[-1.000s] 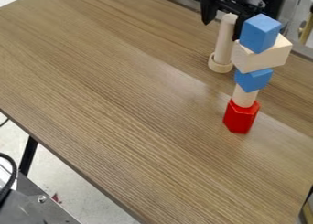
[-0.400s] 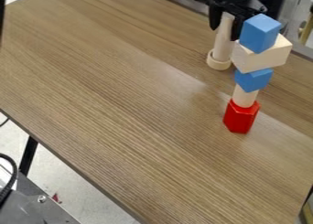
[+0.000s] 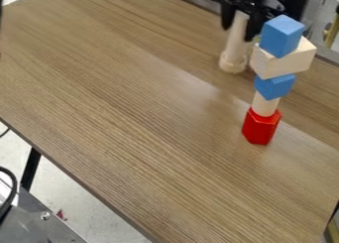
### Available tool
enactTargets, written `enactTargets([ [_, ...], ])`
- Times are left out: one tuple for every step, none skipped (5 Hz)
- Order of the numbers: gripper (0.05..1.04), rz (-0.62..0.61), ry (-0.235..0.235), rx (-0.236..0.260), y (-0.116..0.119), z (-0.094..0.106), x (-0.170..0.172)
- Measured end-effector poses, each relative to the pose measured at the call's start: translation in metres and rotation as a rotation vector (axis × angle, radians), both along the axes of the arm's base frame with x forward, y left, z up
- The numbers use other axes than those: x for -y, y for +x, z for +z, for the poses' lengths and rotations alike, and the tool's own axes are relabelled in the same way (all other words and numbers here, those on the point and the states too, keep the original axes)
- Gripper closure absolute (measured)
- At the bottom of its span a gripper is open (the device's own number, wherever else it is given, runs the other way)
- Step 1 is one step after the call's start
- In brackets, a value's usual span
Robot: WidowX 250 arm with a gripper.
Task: Move the cylinder to the left of table
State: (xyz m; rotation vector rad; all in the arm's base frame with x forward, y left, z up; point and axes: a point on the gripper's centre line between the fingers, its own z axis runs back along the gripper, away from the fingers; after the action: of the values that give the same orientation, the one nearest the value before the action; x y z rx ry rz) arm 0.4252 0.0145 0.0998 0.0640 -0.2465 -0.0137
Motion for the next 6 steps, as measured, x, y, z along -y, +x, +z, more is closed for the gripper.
enactTargets([
  [0.5,0.117,0.015,0.006,-0.015,0.034,-0.028],
  [0.5,0.22,-0.034,-0.078,-0.032,0.033,-0.043],
  [0.501,0.303,-0.023,-0.063,-0.042,0.047,-0.067],
  [0.501,0.317,0.0,-0.076,-0.053,0.036,-0.076],
  [0.5,0.323,0.04,-0.077,-0.063,0.021,-0.088],
  [0.5,0.308,0.073,-0.05,-0.068,0.013,-0.093],
])
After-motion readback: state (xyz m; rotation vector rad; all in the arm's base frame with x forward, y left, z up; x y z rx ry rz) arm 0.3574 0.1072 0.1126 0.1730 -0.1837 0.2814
